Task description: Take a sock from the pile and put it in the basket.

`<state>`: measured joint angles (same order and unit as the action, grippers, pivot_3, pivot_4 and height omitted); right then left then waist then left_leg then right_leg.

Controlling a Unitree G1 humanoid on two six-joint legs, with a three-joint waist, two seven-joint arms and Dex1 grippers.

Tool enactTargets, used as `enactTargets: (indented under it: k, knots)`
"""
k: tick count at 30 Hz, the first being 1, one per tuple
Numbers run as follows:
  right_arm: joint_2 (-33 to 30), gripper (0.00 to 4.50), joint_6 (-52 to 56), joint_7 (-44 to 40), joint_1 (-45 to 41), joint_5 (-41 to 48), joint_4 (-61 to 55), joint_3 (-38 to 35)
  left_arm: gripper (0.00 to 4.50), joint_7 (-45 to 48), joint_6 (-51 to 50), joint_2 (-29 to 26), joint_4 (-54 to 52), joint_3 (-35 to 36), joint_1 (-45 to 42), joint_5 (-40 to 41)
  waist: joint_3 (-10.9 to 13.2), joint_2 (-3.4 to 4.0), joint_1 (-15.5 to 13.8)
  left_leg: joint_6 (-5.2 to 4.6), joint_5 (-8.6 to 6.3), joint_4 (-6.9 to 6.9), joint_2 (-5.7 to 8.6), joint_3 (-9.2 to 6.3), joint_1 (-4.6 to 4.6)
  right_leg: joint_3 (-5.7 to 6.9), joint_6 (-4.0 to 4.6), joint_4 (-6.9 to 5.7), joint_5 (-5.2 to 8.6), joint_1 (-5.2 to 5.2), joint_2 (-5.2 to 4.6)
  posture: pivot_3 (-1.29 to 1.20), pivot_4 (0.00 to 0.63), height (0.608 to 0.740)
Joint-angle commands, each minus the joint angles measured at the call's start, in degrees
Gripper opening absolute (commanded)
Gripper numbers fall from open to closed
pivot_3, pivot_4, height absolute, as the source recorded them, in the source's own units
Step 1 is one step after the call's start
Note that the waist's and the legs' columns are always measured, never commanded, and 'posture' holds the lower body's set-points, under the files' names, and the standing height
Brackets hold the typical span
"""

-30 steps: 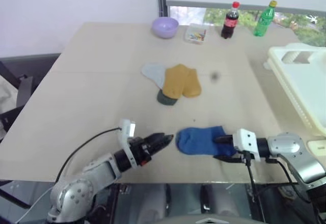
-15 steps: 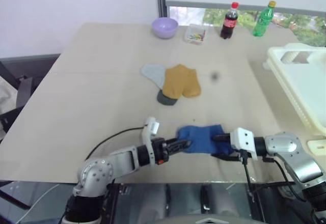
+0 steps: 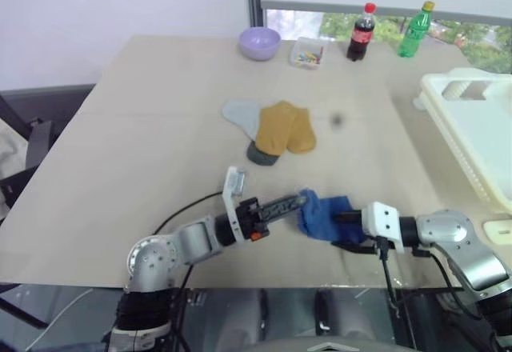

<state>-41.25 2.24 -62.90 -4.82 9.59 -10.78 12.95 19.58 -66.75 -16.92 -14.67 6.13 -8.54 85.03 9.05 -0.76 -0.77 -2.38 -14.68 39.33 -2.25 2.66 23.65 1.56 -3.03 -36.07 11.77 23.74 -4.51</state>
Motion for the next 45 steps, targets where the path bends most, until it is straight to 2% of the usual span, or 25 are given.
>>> enactTargets:
  k: [1,6,20,28,33,36,37,40,45]
  knots:
    - [-0.15,2.61,0.49,0.74,0.11,-0.81,-0.06,-0.17,3.11,-0.34,0.27,0.17,-1.86,-0.72,-0.93,5.04,0.0,0.0,-0.01,0.0,0.0,0.0,0.0,0.0,0.0,0.0,0.0,0.0,0.0,0.0,0.0,0.0,0.15,0.729]
    - [-0.04,2.61,0.53,0.6,-0.59,-0.88,0.4,-0.04,3.11,-1.66,1.45,0.72,-1.57,-1.93,-2.18,7.26,0.0,0.0,-0.03,0.0,0.0,0.01,0.01,0.01,0.0,0.0,0.0,0.0,0.0,0.0,-0.01,0.0,0.15,0.729]
    - [0.68,2.61,2.89,1.16,-1.62,-0.84,-2.31,0.14,3.11,-0.98,3.06,3.86,2.42,-6.29,-6.03,3.44,0.02,-0.01,-0.02,0.0,0.0,0.0,0.02,0.01,0.04,0.0,0.0,0.06,0.0,0.0,0.01,0.0,0.15,0.729]
    - [0.27,2.61,4.05,2.43,-0.67,-1.3,-3.63,-0.53,3.11,-0.65,4.01,1.15,4.06,-3.05,-7.2,2.24,0.02,-0.01,-0.02,0.0,0.0,-0.02,0.02,-0.02,0.05,0.02,0.0,0.07,0.0,0.01,0.02,0.0,0.15,0.729]
    - [0.88,2.61,3.74,2.98,0.52,-1.64,-3.85,0.26,3.11,0.66,13.55,-2.83,6.54,-1.71,-8.69,-14.31,0.02,-0.01,-0.04,0.0,0.0,-0.02,0.02,0.01,0.05,0.03,0.0,0.09,0.0,0.01,0.02,0.0,0.15,0.729]
    - [1.11,2.61,3.65,3.15,0.34,-1.79,-3.65,0.56,4.2,4.69,17.78,-3.91,7.93,-3.33,-8.89,-21.94,0.03,-0.02,-0.04,0.01,0.0,-0.03,0.02,0.05,0.08,0.04,0.0,0.14,0.0,0.01,0.01,0.0,0.15,0.729]
    - [1.24,2.61,3.59,3.14,0.19,-1.86,-3.48,0.74,4.4,6.11,19.94,-4.62,7.95,-5.61,-8.82,-26.3,0.03,-0.02,-0.04,0.01,0.0,-0.04,0.02,0.05,0.08,0.04,0.0,0.15,0.0,0.01,0.01,0.0,0.15,0.729]
    - [1.4,2.61,3.47,3.04,-0.02,-1.93,-3.25,0.94,4.4,9.04,22.0,-5.64,7.76,-10.18,-8.46,-33.45,0.03,-0.02,-0.06,0.01,0.0,-0.1,0.02,0.09,0.08,0.04,0.01,0.18,0.0,0.01,0.01,0.0,0.15,0.729]
    - [1.34,2.61,3.49,3.08,-0.04,-2.06,-3.25,0.77,4.4,16.46,17.58,-10.03,5.29,-17.4,-6.44,-37.58,0.03,-0.01,-0.01,0.01,-0.01,-0.13,-0.02,0.03,0.07,0.06,0.0,0.18,0.01,0.04,0.01,0.0,0.15,0.729]
